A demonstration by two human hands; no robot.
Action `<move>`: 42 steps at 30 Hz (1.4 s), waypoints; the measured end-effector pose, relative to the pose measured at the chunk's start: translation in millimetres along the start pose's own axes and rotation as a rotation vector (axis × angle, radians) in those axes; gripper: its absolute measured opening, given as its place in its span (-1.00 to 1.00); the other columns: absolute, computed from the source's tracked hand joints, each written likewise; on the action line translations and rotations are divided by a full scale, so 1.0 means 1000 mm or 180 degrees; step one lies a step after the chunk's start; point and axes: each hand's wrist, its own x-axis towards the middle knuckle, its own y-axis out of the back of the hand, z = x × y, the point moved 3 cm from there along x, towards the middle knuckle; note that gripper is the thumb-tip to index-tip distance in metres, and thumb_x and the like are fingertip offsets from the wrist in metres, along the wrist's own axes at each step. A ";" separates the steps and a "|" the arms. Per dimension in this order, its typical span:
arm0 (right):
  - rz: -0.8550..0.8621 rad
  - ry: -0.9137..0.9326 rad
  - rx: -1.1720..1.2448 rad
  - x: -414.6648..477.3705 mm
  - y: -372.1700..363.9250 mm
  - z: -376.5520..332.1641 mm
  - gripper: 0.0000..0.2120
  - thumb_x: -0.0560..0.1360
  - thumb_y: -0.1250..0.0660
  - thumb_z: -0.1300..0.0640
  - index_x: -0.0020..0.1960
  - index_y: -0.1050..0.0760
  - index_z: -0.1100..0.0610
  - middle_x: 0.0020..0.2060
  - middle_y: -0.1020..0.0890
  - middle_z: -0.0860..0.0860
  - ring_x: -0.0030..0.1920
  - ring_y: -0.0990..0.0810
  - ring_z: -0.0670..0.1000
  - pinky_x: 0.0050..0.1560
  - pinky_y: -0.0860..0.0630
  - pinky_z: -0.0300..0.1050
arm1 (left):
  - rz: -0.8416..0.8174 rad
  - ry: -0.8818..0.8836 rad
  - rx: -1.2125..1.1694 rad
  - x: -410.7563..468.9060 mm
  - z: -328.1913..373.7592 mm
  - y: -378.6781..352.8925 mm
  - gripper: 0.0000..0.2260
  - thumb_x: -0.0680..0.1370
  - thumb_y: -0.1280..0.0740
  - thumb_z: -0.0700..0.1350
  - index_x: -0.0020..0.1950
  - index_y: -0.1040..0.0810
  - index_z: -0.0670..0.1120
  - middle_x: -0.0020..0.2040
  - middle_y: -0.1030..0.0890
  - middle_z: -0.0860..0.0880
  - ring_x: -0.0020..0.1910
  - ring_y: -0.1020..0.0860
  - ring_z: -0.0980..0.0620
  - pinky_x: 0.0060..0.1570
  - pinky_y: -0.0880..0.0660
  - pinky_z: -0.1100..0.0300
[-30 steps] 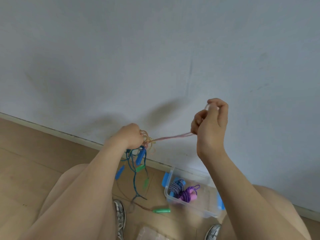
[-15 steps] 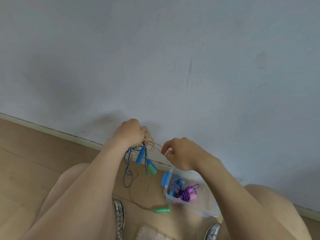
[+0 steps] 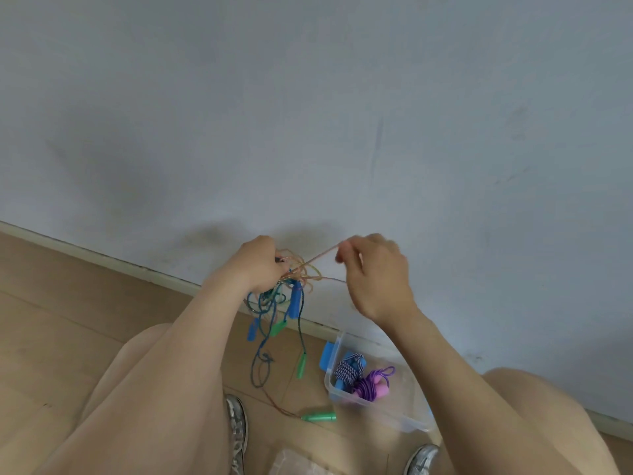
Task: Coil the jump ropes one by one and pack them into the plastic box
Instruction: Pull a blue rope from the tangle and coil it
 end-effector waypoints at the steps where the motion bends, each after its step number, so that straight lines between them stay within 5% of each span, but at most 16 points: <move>1: 0.0503 -0.0051 0.0008 0.000 0.005 -0.001 -0.62 0.72 -0.06 -0.02 -0.05 -0.61 -0.01 -0.10 -0.61 -0.04 -0.04 -0.51 0.07 -0.01 -0.38 0.02 | -0.0022 -0.0001 0.0053 -0.001 0.000 0.000 -0.70 0.67 -0.36 -0.08 -0.21 -0.39 -0.12 -0.23 -0.47 -0.06 -0.28 -0.44 0.00 -0.35 -0.29 0.15; 5: 0.1353 -0.0574 0.2460 -0.001 0.018 -0.004 -0.67 0.78 -0.02 0.11 0.00 -0.49 0.17 -0.08 -0.72 0.08 0.00 -0.73 0.03 0.10 -0.66 0.04 | -0.0129 -0.0003 0.0127 -0.003 0.002 -0.001 -0.70 0.68 -0.34 -0.04 -0.18 -0.43 -0.15 -0.28 -0.42 -0.08 -0.32 -0.38 -0.04 -0.34 -0.23 0.09; 9: 0.1006 -0.1277 0.4341 -0.006 0.011 -0.019 -0.68 0.80 0.06 0.07 0.00 -0.35 0.16 -0.25 -0.65 0.25 -0.13 -0.77 0.27 -0.10 -0.72 0.12 | -0.0240 -0.0013 0.0188 -0.004 0.005 -0.002 -0.64 0.69 -0.33 -0.02 -0.23 -0.36 -0.13 -0.30 -0.38 -0.05 -0.36 -0.33 0.00 -0.38 -0.20 0.10; 11: 0.0750 -0.1370 0.3948 -0.006 0.007 -0.017 -0.76 0.78 -0.03 0.09 0.01 -0.34 0.16 -0.37 -0.49 0.14 -0.39 -0.61 0.10 -0.36 -0.54 -0.02 | -0.0325 -0.0052 0.0274 -0.003 0.006 -0.003 -0.62 0.68 -0.35 -0.01 -0.26 -0.36 -0.14 -0.33 -0.36 -0.05 -0.38 -0.32 0.00 -0.39 -0.18 0.10; 13: 0.0408 -0.1050 0.2985 -0.002 0.002 -0.014 -0.90 0.71 -0.18 0.12 0.08 -0.35 0.15 -0.42 -0.38 0.03 -0.46 -0.34 0.00 -0.41 -0.31 -0.08 | -0.0387 -0.0115 0.0251 -0.003 0.008 -0.004 -0.62 0.68 -0.37 -0.01 -0.25 -0.40 -0.15 -0.34 -0.35 -0.05 -0.38 -0.31 -0.01 -0.38 -0.18 0.11; 15: -0.0087 -0.0615 0.1785 -0.001 -0.006 -0.012 -0.90 0.61 -0.29 0.11 0.12 -0.43 0.06 -0.49 -0.46 -0.08 -0.46 -0.40 -0.03 -0.36 -0.40 -0.10 | -0.0382 -0.0177 0.0281 -0.004 0.010 -0.004 -0.62 0.68 -0.36 -0.01 -0.26 -0.40 -0.15 -0.35 -0.36 -0.05 -0.39 -0.32 -0.01 -0.39 -0.18 0.11; 18: -0.0914 -0.0086 0.0010 -0.009 -0.019 -0.013 -0.83 0.49 -0.27 0.00 -0.05 -0.62 -0.02 -0.30 -0.66 -0.09 -0.20 -0.64 0.02 -0.13 -0.63 -0.04 | -0.0380 -0.0278 0.0190 -0.005 0.011 -0.004 -0.56 0.69 -0.35 0.00 -0.33 -0.33 -0.10 -0.40 -0.27 -0.03 -0.42 -0.25 -0.03 -0.38 -0.13 0.09; 20: -0.1262 0.0017 -0.0529 -0.014 -0.023 -0.012 -0.76 0.44 -0.25 -0.05 -0.06 -0.67 -0.05 -0.22 -0.69 -0.08 -0.12 -0.66 0.08 -0.11 -0.64 -0.03 | -0.0432 -0.0286 0.0010 -0.007 0.012 -0.003 -0.59 0.70 -0.32 0.00 -0.30 -0.37 -0.10 -0.40 -0.24 -0.02 -0.42 -0.23 -0.03 -0.37 -0.12 0.10; 25: -0.1146 0.0124 -0.0358 -0.006 -0.018 -0.007 -0.81 0.54 -0.33 0.00 0.04 -0.71 -0.15 -0.35 -0.59 -0.20 -0.17 -0.64 -0.02 -0.14 -0.60 -0.09 | -0.0504 -0.0167 -0.0262 -0.006 0.011 0.001 -0.67 0.65 -0.23 -0.23 -0.32 -0.29 -0.10 -0.37 -0.21 -0.03 -0.36 -0.19 -0.03 -0.34 -0.07 0.11; 30: -0.1446 0.0044 0.0333 0.001 -0.013 0.003 -0.77 0.66 -0.27 0.16 0.06 -0.71 -0.03 -0.54 -0.48 -0.23 -0.40 -0.49 -0.20 -0.29 -0.34 -0.35 | -0.0705 -0.0211 -0.0326 -0.008 0.008 0.005 -0.73 0.51 -0.29 -0.24 -0.32 -0.27 -0.07 -0.33 -0.21 -0.02 -0.21 -0.20 -0.05 -0.22 -0.07 0.07; 32: -0.1602 -0.0087 0.0498 0.001 -0.011 0.005 -0.70 0.67 -0.21 0.22 0.05 -0.71 -0.01 -0.51 -0.51 -0.21 -0.39 -0.48 -0.16 -0.29 -0.36 -0.32 | -0.0750 -0.0241 -0.0299 -0.009 0.007 0.005 -0.88 0.45 -0.21 -0.23 -0.27 -0.38 -0.07 -0.29 -0.31 -0.02 -0.18 -0.26 -0.05 -0.20 -0.14 0.06; 35: -0.1570 -0.0197 0.0548 0.001 -0.007 0.004 -0.67 0.66 -0.16 0.25 0.03 -0.68 0.02 -0.51 -0.52 -0.23 -0.40 -0.47 -0.18 -0.31 -0.37 -0.34 | -0.0850 -0.0395 -0.0250 -0.010 0.009 0.005 -0.65 0.52 -0.16 -0.32 -0.05 -0.70 -0.01 -0.17 -0.57 -0.03 -0.15 -0.50 -0.06 -0.15 -0.46 0.17; 37: -0.1450 -0.0265 0.0628 0.002 -0.006 0.006 -0.73 0.66 -0.19 0.19 -0.02 -0.66 0.02 -0.48 -0.53 -0.23 -0.41 -0.46 -0.19 -0.31 -0.36 -0.32 | -0.0880 -0.0489 -0.0149 -0.011 0.007 0.005 -0.68 0.55 -0.34 -0.31 0.04 -0.71 0.11 -0.12 -0.57 0.01 -0.10 -0.55 0.03 -0.16 -0.51 0.24; 39: -0.1346 -0.0360 0.0812 0.003 -0.006 0.009 -0.82 0.65 -0.31 0.05 -0.07 -0.63 0.04 -0.37 -0.53 -0.16 -0.35 -0.45 -0.16 -0.25 -0.37 -0.25 | -0.0833 -0.0447 -0.0090 -0.006 0.001 0.001 -0.75 0.47 -0.57 -0.12 0.09 -0.68 0.14 0.15 -0.61 -0.01 0.20 -0.58 -0.01 0.16 -0.55 0.11; 42: -0.1118 -0.0264 0.1000 0.003 -0.007 0.010 -0.83 0.62 -0.39 -0.05 -0.08 -0.64 0.02 -0.24 -0.61 -0.16 -0.25 -0.50 -0.16 -0.13 -0.41 -0.20 | -0.0593 -0.0421 0.0098 -0.003 -0.003 -0.001 -0.72 0.44 -0.63 0.03 0.09 -0.65 0.11 0.26 -0.60 -0.01 0.32 -0.55 -0.03 0.28 -0.50 0.03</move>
